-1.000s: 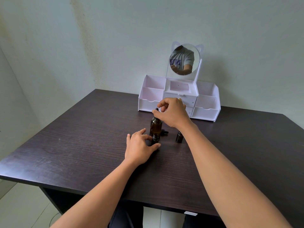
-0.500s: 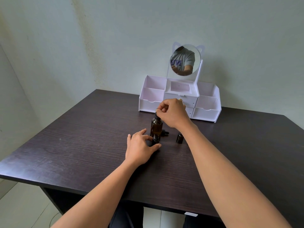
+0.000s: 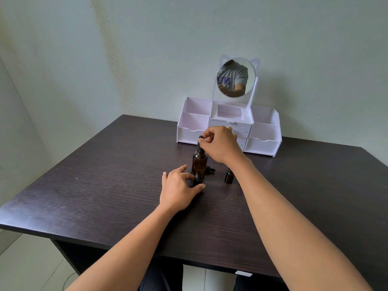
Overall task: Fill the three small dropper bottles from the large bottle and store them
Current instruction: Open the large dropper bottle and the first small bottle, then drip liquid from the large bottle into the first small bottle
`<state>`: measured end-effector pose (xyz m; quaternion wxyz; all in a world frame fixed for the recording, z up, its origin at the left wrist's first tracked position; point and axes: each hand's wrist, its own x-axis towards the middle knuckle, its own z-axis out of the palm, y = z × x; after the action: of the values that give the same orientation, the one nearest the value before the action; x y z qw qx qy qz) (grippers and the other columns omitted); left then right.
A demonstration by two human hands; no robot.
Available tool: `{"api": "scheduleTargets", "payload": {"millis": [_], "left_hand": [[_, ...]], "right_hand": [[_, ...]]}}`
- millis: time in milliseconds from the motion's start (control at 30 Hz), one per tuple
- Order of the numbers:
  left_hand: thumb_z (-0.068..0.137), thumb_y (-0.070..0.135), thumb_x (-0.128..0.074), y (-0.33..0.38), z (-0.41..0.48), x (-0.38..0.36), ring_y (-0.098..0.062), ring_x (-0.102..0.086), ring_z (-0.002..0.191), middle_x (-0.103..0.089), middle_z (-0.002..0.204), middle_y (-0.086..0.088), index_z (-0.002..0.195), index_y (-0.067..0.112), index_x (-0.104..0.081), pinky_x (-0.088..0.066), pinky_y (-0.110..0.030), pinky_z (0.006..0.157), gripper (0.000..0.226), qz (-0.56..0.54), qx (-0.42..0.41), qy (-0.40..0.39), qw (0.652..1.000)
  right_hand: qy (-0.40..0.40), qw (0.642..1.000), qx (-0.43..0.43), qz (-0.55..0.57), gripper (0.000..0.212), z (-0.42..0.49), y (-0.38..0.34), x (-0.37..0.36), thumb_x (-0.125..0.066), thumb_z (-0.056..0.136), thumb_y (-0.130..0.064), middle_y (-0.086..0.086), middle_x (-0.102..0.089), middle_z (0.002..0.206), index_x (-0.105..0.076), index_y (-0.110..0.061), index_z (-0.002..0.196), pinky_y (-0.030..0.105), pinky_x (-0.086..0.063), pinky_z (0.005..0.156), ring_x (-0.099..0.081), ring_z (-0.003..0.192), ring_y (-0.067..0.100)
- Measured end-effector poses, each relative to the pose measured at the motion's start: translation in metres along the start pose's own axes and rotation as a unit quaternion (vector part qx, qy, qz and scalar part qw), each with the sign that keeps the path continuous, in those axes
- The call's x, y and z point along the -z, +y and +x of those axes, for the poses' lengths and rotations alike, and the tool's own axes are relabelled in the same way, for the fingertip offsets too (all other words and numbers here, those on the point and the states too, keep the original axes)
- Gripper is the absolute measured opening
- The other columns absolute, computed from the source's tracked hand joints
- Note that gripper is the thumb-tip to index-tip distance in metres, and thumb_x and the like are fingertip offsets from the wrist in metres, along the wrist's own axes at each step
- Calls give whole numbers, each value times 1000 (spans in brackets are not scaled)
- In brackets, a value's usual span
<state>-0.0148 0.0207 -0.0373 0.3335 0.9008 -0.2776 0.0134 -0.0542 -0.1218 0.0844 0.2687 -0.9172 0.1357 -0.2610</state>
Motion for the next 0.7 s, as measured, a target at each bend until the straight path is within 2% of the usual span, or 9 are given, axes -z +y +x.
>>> {"api": "scheduleTargets", "payload": {"millis": [100, 167, 267, 367, 400, 533, 700], "left_hand": [[78, 64, -69, 1, 0, 1, -18, -35, 142, -38, 156, 3, 115, 32, -71, -10, -52, 120, 49, -1, 2, -3, 1000], [79, 63, -69, 2, -1, 3, -18, -35, 142, -38, 156, 3, 116, 30, -70, -9, -53, 120, 49, -3, 2, -4, 1000], [80, 61, -70, 4, -4, 6, -17, -34, 143, -38, 156, 2, 118, 28, -70, -7, -51, 120, 50, -3, 0, -2, 1000], [79, 61, -70, 4, -4, 6, -17, -34, 143, -38, 156, 3, 118, 29, -70, -7, -51, 120, 51, -6, 0, -3, 1000], [79, 62, -70, 4, -5, 6, -17, -34, 142, -38, 156, 3, 118, 29, -70, -8, -51, 120, 51, -8, 0, -4, 1000], [79, 63, -69, 5, -5, 6, -16, -35, 142, -39, 155, 3, 118, 29, -70, -8, -50, 121, 52, -7, -1, -2, 1000], [79, 62, -70, 5, -5, 8, -16, -34, 142, -39, 155, 3, 118, 29, -70, -9, -50, 121, 51, -8, 1, -6, 1000]], "right_hand": [[22, 1000, 6, 4, 5, 4, -2, 2, -67, 91, -30, -13, -62, 71, -67, -25, 91, 48, -38, 105, -53, 73, 1], [30, 1000, 8, 5, 6, 6, -5, 6, -66, 91, -33, -14, -62, 75, -66, -27, 89, 48, -39, 103, -57, 77, 6], [43, 998, 18, 33, 7, 7, -9, 14, -67, 91, -33, -11, -68, 87, -65, -27, 90, 46, -49, 92, -64, 83, 13], [60, 995, 21, 82, 10, 8, -12, 21, -65, 93, -28, -10, -66, 91, -65, -19, 97, 34, -53, 76, -64, 79, 13], [67, 993, 21, 94, 9, 9, -14, 23, -64, 93, -27, -10, -65, 91, -63, -19, 97, 32, -53, 74, -64, 77, 13], [92, 985, 19, 148, 9, 12, -18, 30, -64, 93, -26, -3, -68, 93, -56, -27, 90, 39, -59, 75, -70, 80, 23], [125, 977, 35, 168, 12, 10, -28, 43, -62, 93, -25, 1, -69, 90, -54, -30, 86, 27, -52, 64, -70, 75, 24]]}}
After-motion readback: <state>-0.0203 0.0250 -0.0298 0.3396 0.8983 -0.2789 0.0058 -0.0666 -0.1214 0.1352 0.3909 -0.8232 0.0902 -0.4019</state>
